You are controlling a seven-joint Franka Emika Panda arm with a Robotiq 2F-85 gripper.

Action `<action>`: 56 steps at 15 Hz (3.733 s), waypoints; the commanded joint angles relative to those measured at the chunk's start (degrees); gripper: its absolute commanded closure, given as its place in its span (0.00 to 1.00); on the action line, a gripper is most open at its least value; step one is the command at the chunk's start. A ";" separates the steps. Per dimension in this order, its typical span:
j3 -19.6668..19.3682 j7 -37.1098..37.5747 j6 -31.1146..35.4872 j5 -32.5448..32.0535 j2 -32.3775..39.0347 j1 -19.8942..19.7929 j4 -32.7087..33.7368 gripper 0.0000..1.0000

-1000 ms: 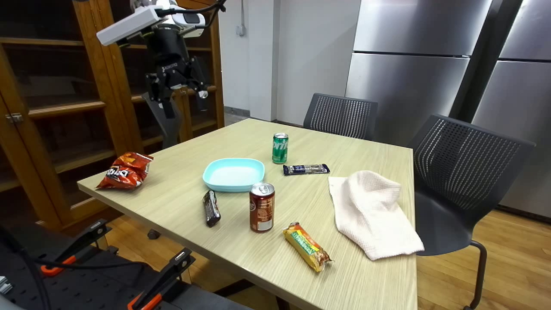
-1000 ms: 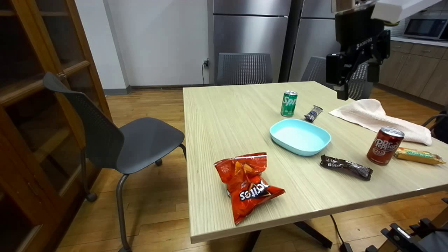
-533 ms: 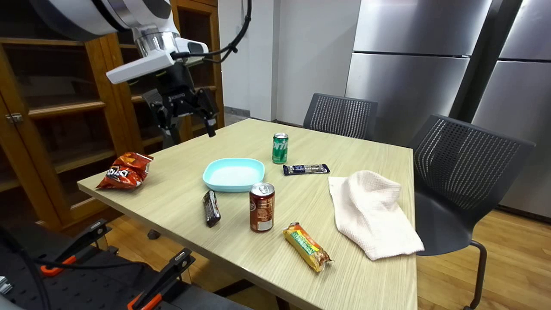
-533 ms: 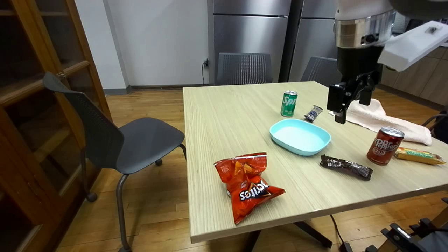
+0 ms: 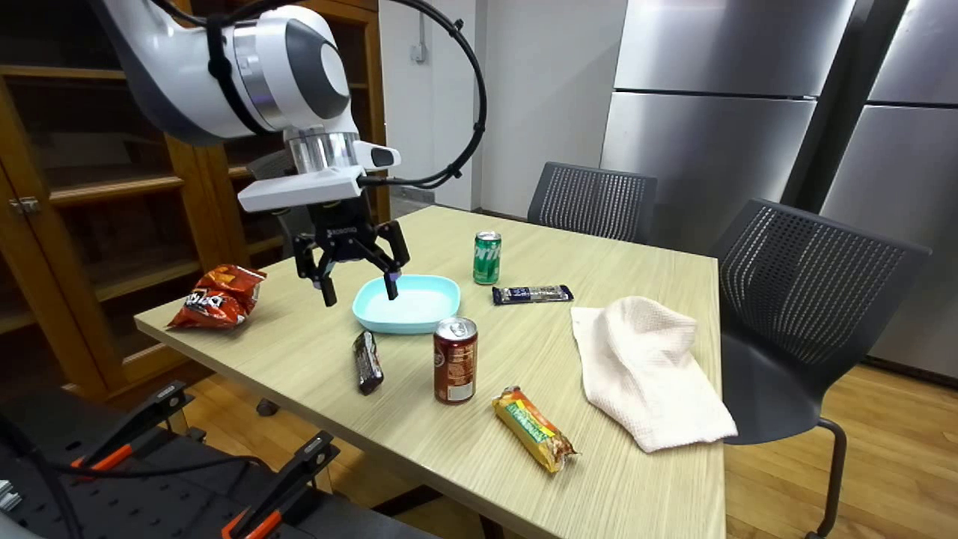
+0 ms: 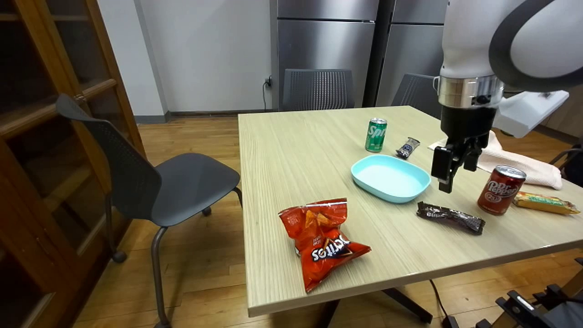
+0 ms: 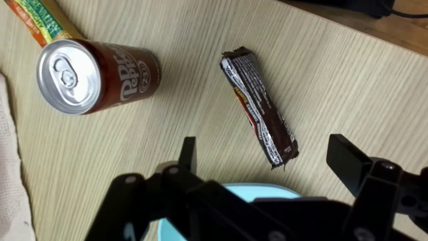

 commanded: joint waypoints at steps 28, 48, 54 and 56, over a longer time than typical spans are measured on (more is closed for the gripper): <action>-8.94 1.09 4.56 -5.68 14.46 8.94 5.22 0.73; -6.99 10.84 3.53 -15.73 -2.48 6.39 -0.47 0.97; -3.65 6.00 4.51 -11.37 -1.44 4.40 3.99 0.97; -2.47 2.59 4.20 -7.65 0.19 4.40 6.48 0.97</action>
